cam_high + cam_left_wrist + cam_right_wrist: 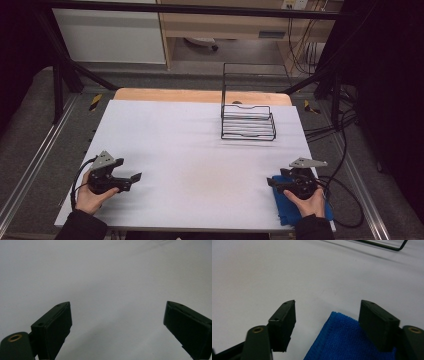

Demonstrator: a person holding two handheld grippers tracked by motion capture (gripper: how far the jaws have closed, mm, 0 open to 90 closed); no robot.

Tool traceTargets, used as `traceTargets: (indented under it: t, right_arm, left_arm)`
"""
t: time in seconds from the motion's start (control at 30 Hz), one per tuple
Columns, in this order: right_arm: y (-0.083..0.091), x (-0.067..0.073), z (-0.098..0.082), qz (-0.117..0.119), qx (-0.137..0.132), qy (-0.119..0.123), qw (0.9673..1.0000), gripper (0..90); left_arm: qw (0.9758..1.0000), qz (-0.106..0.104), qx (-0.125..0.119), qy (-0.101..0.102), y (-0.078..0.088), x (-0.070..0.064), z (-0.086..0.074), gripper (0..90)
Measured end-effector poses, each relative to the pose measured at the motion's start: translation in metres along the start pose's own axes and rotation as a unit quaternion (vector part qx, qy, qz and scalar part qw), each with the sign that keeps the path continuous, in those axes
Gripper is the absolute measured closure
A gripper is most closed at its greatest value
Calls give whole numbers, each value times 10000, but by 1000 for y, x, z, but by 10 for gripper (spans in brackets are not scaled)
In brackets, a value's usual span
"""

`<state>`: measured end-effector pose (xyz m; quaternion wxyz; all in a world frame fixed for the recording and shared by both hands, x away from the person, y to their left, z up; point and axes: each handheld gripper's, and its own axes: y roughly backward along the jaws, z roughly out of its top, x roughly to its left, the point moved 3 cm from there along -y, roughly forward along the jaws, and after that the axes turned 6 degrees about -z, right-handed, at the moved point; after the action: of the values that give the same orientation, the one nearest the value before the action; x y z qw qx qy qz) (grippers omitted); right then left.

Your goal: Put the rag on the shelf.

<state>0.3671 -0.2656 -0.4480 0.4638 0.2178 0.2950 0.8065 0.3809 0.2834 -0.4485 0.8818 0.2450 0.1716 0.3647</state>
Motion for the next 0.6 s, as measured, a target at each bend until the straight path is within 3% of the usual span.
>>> traceTargets:
  t: [0.1,0.13,0.27,0.6]
  right_arm:
    - [-2,1,-1,-41,92,30,9999,401]
    - [-5,2,-2,-122,173,104,9997,459]
    - [-11,3,-4,-297,324,287,9986,547]
    - [-19,5,-8,-653,454,537,9954,694]
  left_arm:
    - [10000,-1,-3,8,0,0,0,82]
    - [10000,2,4,4,0,1,0,83]
    - [10000,7,10,5,0,0,0,85]
    - [10000,29,25,10,0,1,-1,91]
